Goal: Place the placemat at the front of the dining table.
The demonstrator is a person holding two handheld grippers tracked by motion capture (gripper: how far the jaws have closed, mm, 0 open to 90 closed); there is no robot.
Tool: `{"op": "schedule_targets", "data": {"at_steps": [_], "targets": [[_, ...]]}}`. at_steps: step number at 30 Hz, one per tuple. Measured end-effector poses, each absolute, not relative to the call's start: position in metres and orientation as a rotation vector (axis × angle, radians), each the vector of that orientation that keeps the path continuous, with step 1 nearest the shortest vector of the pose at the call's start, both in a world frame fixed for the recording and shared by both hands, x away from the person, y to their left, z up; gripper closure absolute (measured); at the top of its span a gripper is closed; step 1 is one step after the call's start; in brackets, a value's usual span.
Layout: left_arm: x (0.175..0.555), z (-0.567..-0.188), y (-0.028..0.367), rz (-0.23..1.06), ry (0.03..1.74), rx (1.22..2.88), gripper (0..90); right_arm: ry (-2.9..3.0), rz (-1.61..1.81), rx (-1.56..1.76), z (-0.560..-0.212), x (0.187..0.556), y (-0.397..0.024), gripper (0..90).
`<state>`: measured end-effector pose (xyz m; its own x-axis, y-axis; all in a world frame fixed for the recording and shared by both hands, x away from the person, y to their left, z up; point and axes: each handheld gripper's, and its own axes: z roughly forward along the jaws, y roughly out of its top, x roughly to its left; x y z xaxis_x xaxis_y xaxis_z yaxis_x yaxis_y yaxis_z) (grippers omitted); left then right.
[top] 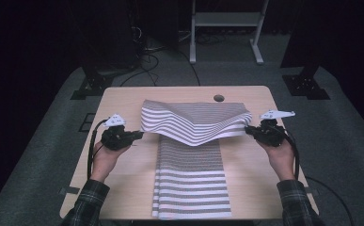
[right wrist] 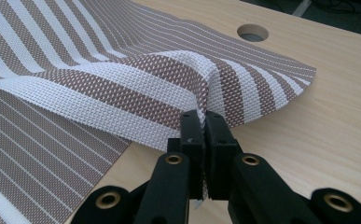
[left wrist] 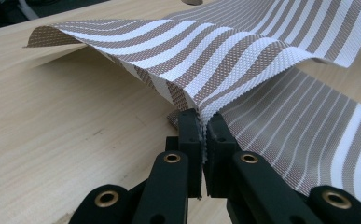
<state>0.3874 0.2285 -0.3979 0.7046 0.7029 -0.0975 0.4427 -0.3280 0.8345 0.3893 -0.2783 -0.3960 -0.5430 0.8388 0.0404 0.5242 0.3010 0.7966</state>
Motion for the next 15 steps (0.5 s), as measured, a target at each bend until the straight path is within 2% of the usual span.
{"op": "schedule_targets", "data": {"at_steps": [15], "targets": [[0.422,-0.395,0.226,0.373,0.906,1.968,87.7,2.172,1.118,1.291,-0.395,0.425,-0.279,87.5]]}}
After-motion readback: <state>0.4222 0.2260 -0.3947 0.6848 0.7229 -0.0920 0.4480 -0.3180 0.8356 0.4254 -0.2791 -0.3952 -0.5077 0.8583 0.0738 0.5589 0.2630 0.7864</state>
